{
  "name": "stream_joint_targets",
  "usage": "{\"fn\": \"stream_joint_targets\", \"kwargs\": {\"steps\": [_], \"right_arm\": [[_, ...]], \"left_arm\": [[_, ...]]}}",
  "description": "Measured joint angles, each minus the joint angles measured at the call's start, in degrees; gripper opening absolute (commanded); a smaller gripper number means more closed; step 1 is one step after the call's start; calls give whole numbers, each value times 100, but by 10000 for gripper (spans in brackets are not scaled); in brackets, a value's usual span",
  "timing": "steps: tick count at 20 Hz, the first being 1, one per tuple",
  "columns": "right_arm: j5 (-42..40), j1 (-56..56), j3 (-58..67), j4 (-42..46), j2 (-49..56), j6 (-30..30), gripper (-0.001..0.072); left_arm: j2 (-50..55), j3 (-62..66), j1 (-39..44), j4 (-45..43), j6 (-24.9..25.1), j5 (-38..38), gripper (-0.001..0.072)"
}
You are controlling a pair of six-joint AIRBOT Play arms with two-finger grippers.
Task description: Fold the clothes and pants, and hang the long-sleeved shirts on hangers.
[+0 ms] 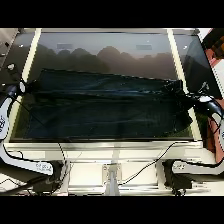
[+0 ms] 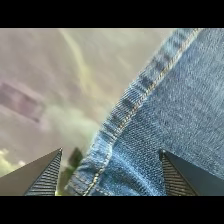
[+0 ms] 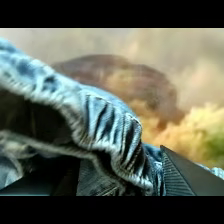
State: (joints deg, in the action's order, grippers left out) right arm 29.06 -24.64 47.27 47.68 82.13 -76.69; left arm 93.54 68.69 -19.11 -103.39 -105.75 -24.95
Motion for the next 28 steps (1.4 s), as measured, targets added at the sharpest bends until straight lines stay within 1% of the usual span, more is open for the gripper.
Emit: {"fn": "stream_joint_targets", "kwargs": {"steps": [1, 2, 4, 7, 11, 12, 13, 14, 15, 16, 18, 19, 20, 22, 25, 28], "right_arm": [[-7, -2, 2, 101, -140, 33, 583], [0, -2, 4, 232, -278, 57, 603], [15, -2, 11, 507, -597, 87, 685], [59, -2, 11, 911, -1108, 105, 688], [363, -168, 9, 1539, -1810, 52, 684], [509, -313, 9, 1698, -2000, -26, 675], [669, -485, 11, 1825, -2170, -109, 620], [931, -721, 9, 2006, -2337, -208, 608], [1165, -970, 9, 2133, -2481, -282, 606], [1482, -1272, 11, 2229, -2612, -345, 591], [2140, -1880, 2, 2406, -2780, -398, 591], [2483, -2151, -26, 2450, -2826, -396, 591], [2813, -2411, -92, 2470, -2870, -378, 591], [3276, -2774, -343, 2472, -2966, -337, 591], [3650, -3023, -953, 2312, -3222, -297, 590], [3681, -3117, -1504, 1958, -3436, -308, 590]], "left_arm": [[-138, 0, -22, -4, 17, 2, 690], [-278, 0, -52, -7, 17, -2, 691], [-608, 0, -129, -22, 20, -13, 691], [-1158, 0, -273, -26, 35, -94, 690], [-1869, 0, -546, -57, 168, -560, 680], [-2022, -2, -667, -87, 216, -767, 599], [-2146, -2, -793, -98, 229, -933, 475], [-2253, 0, -944, -118, 254, -1145, 352], [-2323, -2, -1099, -127, 271, -1388, 278], [-2371, -2, -1246, -133, 275, -1574, 277], [-2422, -2, -1528, -140, 293, -1886, 277], [-2439, -2, -1646, -144, 297, -1980, 253], [-2450, -2, -1731, -151, 313, -2041, 206], [-2463, -2, -1836, -153, 431, -2140, 204], [-2472, -2, -1910, -153, 702, -2210, 204], [-2472, -4, -1939, -138, 826, -2243, 204]]}}
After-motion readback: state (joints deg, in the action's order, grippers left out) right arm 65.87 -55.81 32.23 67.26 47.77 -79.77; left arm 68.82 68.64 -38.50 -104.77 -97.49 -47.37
